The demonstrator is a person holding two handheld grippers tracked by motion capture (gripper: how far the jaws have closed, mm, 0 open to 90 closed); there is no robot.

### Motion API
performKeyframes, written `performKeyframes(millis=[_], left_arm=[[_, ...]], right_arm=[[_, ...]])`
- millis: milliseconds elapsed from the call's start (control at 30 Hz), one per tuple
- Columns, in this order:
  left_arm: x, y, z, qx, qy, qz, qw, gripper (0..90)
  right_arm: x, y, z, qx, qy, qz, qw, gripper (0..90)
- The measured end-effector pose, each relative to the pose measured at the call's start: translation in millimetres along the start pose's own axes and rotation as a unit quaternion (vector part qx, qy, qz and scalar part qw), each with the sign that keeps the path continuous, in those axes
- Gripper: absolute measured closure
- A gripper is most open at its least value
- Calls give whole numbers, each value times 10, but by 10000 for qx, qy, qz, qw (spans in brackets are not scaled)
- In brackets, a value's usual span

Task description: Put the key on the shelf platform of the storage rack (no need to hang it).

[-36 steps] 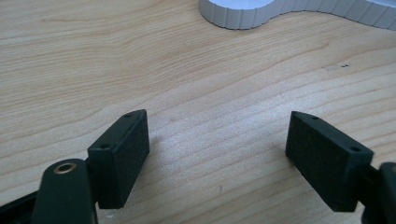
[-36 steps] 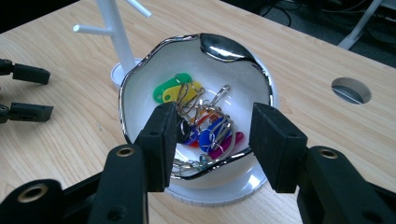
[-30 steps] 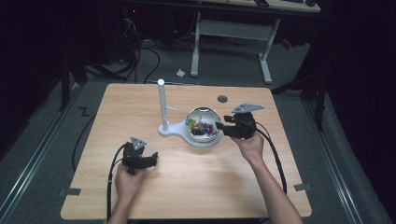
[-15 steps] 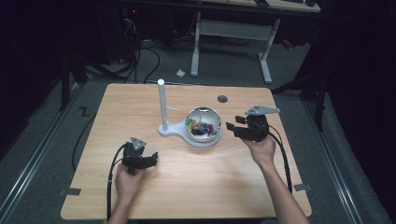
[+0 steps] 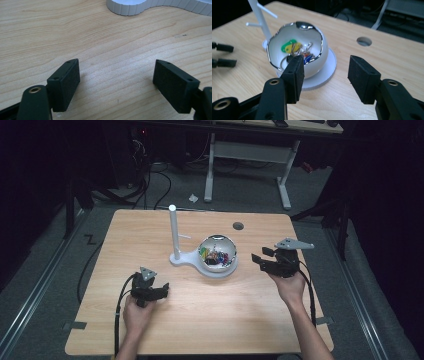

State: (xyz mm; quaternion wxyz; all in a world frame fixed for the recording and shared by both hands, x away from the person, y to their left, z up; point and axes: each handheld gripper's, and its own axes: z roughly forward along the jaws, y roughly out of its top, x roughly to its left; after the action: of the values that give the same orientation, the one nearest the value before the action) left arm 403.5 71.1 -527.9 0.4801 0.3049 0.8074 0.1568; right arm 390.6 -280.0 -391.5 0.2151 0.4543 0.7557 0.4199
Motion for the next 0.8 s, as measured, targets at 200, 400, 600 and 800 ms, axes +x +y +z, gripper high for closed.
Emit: performKeyframes(millis=[200,400,600,800], left_arm=[[3,1,0,5,-2,21,10000,220],[-1,0,0,0,4,-8,10000,220],[0,0,1,0,0,4,10000,220],[1,1,0,-5,8,12,10000,220]], right_arm=[[-41,-78,-94,42,-69,63,9999,472],[-84,-217,-168,-3,-97,231,9997,472],[-111,-339,-240,-10,-121,345,9993,473],[-134,-445,-321,-77,-160,444,9989,476]])
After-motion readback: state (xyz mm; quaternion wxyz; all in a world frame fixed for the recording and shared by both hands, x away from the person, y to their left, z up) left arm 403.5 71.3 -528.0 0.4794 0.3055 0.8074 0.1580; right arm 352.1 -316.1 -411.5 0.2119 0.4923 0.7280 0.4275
